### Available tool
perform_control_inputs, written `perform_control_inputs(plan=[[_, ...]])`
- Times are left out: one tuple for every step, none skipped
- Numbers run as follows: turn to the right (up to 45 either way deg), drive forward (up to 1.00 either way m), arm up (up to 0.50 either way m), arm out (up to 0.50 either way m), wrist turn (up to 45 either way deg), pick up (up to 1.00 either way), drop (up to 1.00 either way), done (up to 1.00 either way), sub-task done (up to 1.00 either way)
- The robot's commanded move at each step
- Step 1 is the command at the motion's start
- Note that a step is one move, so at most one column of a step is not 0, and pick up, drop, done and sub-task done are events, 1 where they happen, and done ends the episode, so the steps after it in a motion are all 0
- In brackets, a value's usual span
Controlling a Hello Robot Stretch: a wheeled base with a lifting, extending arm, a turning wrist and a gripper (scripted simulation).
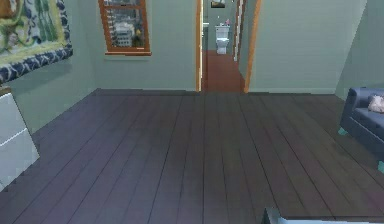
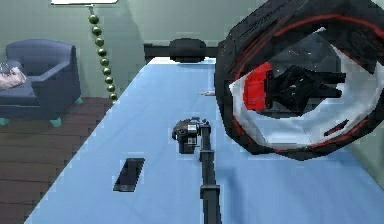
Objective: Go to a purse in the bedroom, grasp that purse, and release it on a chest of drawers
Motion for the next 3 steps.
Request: perform_control_inputs(plan=[[0.0,0.0,0.0,0.0,0.0,1.0,0.0,0.0,0.0],[0.0,0.0,0.1,0.0,0.0,0.0,0.0,0.0,0.0],[0.0,0.0,0.22,0.0,0.0,0.0,0.0,0.0,0.0]])
